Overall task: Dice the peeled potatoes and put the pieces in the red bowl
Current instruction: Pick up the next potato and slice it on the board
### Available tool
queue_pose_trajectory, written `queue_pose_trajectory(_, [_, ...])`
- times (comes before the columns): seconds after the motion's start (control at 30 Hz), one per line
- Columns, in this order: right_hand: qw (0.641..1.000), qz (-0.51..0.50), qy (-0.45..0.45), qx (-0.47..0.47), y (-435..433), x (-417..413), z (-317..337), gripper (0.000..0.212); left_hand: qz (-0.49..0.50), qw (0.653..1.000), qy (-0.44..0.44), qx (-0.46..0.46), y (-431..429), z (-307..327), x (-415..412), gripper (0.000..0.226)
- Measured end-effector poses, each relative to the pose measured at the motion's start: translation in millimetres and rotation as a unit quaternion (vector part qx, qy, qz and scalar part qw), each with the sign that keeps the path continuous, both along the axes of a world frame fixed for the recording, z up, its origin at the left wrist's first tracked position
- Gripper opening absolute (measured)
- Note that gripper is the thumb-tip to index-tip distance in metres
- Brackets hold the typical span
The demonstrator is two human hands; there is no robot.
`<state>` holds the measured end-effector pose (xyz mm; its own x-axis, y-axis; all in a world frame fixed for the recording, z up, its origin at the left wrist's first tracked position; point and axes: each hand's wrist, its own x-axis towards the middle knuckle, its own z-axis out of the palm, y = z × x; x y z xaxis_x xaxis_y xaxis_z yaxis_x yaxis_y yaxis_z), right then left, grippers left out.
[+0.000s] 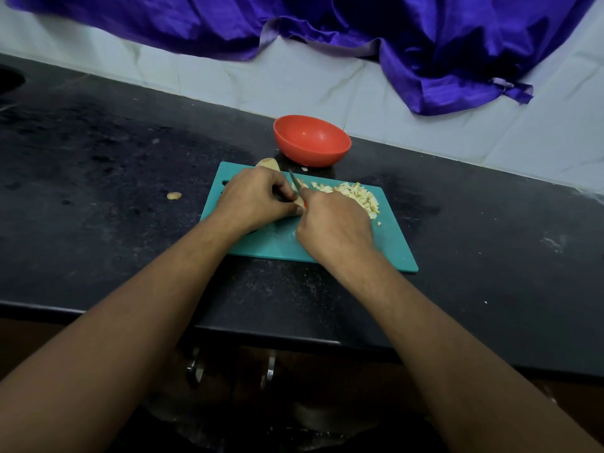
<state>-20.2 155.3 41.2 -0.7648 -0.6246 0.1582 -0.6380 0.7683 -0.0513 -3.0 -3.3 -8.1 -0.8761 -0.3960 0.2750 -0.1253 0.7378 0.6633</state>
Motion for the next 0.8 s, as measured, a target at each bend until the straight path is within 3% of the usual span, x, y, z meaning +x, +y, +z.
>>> queue_pose_trajectory(0.37, [1.000,0.011,-0.008,0.015,13,9,-17,0.056,0.008,1.000,0.006,0.000,5,4,3,0.010])
queue_pose_trajectory(0.8, [0.999,0.024,-0.030,0.009,51,13,-16,0.053,0.014,1.000,0.006,-0.005,13,4,9,0.015])
